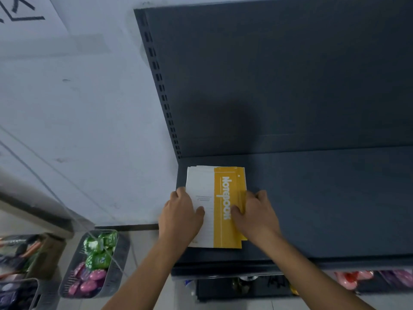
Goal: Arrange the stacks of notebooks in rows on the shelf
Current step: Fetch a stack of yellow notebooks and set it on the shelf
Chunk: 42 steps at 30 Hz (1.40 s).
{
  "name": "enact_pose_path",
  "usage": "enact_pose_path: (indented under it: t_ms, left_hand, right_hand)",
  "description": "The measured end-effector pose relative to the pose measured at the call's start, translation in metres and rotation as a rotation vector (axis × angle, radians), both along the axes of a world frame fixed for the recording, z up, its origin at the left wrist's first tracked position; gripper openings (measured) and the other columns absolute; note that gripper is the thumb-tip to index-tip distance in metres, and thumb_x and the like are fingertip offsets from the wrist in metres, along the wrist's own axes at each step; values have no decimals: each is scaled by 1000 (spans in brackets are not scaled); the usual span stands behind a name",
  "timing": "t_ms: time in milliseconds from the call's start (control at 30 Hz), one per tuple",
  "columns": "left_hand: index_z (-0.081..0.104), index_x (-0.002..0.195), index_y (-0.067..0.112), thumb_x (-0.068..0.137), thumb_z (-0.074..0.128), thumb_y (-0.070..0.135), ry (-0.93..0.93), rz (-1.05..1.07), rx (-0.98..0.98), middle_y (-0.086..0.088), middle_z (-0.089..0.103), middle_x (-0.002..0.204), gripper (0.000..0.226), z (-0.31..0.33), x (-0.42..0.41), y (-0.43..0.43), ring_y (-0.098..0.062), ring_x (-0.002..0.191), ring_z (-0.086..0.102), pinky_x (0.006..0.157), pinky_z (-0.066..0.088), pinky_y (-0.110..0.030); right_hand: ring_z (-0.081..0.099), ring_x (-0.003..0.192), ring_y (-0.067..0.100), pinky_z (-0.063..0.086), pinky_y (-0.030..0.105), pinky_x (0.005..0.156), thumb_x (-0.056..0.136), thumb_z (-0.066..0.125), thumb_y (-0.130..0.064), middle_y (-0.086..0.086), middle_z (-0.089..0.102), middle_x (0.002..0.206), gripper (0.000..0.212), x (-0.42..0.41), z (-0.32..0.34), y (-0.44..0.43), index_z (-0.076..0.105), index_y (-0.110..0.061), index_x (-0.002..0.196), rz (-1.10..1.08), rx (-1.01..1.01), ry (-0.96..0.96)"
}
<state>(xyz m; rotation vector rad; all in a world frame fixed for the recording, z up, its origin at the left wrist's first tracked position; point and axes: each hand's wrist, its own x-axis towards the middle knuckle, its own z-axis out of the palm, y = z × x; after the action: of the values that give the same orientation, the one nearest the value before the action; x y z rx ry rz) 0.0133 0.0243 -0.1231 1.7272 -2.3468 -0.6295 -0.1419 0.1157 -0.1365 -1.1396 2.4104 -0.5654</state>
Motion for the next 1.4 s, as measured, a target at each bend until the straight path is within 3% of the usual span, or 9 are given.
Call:
enact_pose_path:
  t_ms: [200, 333, 533, 667, 800, 1100, 1267, 1400]
  left_hand:
    - [45, 116, 15, 88, 68, 36, -16, 30, 71, -1, 52, 109, 43, 0, 3, -3, -19, 88, 53, 70, 41, -29]
    - [47, 102, 15, 89, 67, 36, 1, 83, 138, -2, 52, 105, 31, 2, 8, -7, -9, 73, 47, 54, 32, -21]
    - [56, 100, 6, 90, 63, 29, 40, 133, 144, -6, 58, 100, 26, 10, 13, -10, -21, 83, 58, 59, 39, -28]
    - [49, 104, 8, 90, 62, 23, 97, 138, 142, -3, 55, 101, 25, 15, 11, -7, -21, 86, 58, 54, 37, -26]
    - [38, 98, 8, 94, 56, 15, 161, 159, 138, -6, 60, 86, 20, 14, 9, -3, -21, 74, 60, 53, 44, -32]
    - [33, 98, 10, 92, 56, 10, 182, 227, 6, 0, 50, 79, 24, 8, 10, 0, -14, 64, 47, 49, 29, -24]
    - [42, 105, 10, 90, 61, 15, 170, 243, 14, -3, 54, 97, 25, 4, 15, 1, -20, 82, 53, 60, 36, -29]
    - [53, 95, 11, 90, 58, 17, 288, 242, 167, -1, 64, 91, 9, 9, 17, -6, -12, 73, 60, 47, 41, -19]
  right_hand:
    - [52, 93, 16, 49, 32, 76, 97, 51, -38, -3, 37, 111, 18, 7, 0, 2, 48, -20, 99, 58, -49, -21]
    - [46, 101, 14, 46, 29, 73, 98, 47, -39, -4, 37, 111, 20, 11, -1, 2, 49, -20, 103, 145, -52, 98]
    - [46, 103, 13, 47, 26, 77, 98, 46, -39, -4, 39, 111, 21, 15, -2, 1, 51, -19, 101, 212, -98, 171]
    - [47, 105, 13, 50, 28, 81, 99, 44, -40, -3, 41, 112, 25, 16, -4, 3, 52, -18, 108, 234, -117, 200]
    - [47, 102, 14, 47, 25, 77, 99, 44, -39, -3, 42, 107, 23, 15, -4, 5, 52, -18, 104, 242, -141, 220]
    - [47, 107, 14, 46, 24, 76, 103, 35, -47, 0, 44, 118, 42, 16, -9, 4, 55, -14, 119, 339, -142, 319]
    - [46, 107, 13, 50, 26, 74, 103, 34, -51, -3, 42, 112, 42, 14, -6, 0, 58, -16, 106, 353, -122, 280]
    - [51, 104, 15, 51, 32, 80, 101, 41, -49, -4, 45, 108, 36, 10, -4, -5, 59, -18, 101, 263, -114, 85]
